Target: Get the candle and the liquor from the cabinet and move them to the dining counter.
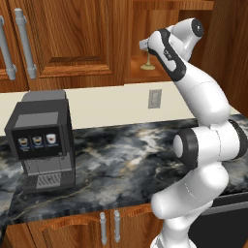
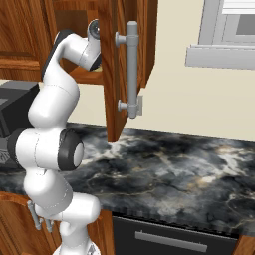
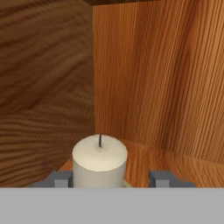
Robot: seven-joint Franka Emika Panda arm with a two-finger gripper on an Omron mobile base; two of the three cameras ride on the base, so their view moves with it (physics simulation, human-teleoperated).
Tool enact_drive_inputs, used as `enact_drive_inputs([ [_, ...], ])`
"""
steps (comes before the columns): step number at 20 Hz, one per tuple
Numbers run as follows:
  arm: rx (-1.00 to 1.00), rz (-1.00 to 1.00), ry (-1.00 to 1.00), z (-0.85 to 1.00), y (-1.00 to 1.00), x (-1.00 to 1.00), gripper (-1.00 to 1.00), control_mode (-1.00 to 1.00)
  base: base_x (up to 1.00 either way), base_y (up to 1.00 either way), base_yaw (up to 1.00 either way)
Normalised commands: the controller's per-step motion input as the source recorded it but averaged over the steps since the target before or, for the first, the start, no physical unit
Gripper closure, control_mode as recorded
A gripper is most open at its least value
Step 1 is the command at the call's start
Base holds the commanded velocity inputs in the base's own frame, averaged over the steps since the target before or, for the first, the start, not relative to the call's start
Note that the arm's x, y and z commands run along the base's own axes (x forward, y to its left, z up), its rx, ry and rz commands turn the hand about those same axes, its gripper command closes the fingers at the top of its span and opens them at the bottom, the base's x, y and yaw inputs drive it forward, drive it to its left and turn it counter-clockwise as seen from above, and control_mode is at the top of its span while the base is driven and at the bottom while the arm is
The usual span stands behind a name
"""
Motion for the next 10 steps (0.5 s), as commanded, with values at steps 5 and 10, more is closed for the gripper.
enact_drive_inputs([
  [5,0.00,0.00,0.00,0.00,0.00,0.00,1.00,-1.00,0.00,0.00,0.00],
  [10,0.00,0.00,0.00,0.00,0.00,0.00,1.00,-1.00,0.00,0.00,0.00],
])
